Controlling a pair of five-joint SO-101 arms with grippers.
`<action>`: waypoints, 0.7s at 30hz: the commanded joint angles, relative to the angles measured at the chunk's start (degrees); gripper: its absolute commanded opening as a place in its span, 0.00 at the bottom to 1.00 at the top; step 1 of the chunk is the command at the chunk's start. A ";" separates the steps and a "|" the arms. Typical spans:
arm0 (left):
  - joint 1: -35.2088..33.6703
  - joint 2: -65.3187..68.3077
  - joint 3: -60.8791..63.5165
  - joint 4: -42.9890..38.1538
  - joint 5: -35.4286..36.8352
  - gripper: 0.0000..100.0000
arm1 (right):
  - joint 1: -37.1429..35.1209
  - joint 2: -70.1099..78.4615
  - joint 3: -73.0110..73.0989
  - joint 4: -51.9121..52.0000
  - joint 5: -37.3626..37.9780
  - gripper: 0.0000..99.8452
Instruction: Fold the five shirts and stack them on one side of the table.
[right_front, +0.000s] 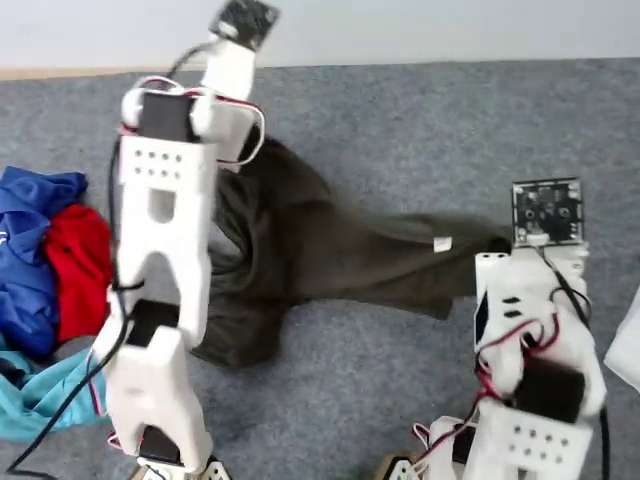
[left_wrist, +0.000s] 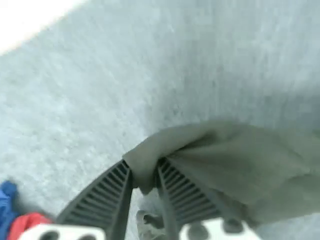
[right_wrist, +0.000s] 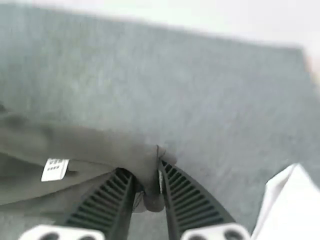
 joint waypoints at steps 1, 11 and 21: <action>1.23 -10.02 -2.24 1.49 1.14 0.00 | 2.07 -3.38 -5.19 -0.48 -0.18 0.01; -1.05 -18.73 -2.59 1.41 5.63 0.00 | 4.53 3.56 -23.74 3.21 -5.10 0.01; -1.14 -28.75 -2.51 -11.87 6.07 0.00 | 1.80 25.63 -58.37 17.36 -13.45 0.01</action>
